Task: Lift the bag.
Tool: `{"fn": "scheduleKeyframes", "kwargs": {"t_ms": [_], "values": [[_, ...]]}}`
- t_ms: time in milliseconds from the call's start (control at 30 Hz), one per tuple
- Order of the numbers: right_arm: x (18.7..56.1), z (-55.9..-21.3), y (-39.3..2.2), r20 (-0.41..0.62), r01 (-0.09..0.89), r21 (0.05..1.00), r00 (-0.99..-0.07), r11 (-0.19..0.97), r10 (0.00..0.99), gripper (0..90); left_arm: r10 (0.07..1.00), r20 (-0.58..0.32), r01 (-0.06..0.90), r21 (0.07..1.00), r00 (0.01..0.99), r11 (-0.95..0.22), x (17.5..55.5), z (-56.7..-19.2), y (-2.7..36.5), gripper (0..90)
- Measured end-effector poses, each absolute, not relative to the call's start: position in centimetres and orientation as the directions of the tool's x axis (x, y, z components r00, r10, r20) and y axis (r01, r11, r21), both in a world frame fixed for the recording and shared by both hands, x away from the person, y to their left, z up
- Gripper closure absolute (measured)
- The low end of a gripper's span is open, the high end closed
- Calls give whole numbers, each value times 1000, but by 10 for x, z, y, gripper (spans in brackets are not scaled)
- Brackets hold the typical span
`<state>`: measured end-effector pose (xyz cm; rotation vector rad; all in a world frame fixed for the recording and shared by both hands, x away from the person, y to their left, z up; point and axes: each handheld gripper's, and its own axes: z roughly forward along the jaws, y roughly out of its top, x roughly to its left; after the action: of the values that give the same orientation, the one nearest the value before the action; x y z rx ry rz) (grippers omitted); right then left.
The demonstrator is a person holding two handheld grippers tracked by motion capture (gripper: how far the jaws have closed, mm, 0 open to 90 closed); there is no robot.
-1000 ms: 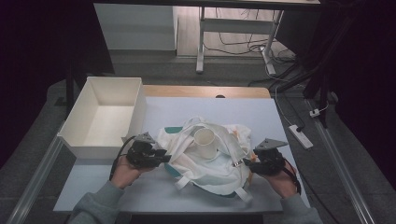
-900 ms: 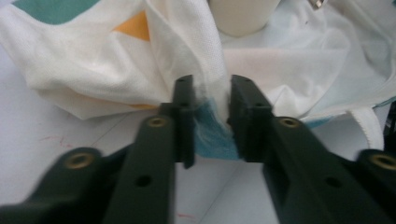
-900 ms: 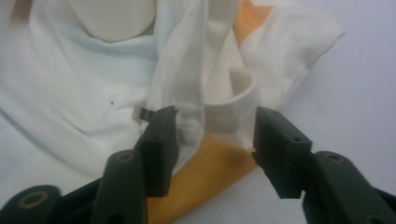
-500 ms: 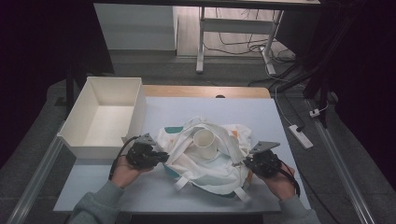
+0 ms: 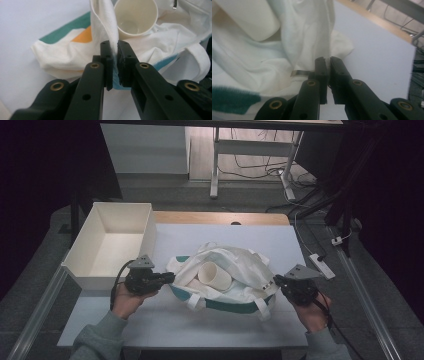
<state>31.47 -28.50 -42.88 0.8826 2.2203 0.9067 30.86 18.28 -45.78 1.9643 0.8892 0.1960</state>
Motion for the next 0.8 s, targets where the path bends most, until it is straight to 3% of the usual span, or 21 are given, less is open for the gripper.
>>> {"fn": "scheduleKeyframes", "kwargs": {"t_ms": [800], "values": [[324, -409, -306, -248, 302, 831, -551, 467, 797, 856, 666, -199, 443, 870, 719, -219, 312, -433, 200, 873]]}}
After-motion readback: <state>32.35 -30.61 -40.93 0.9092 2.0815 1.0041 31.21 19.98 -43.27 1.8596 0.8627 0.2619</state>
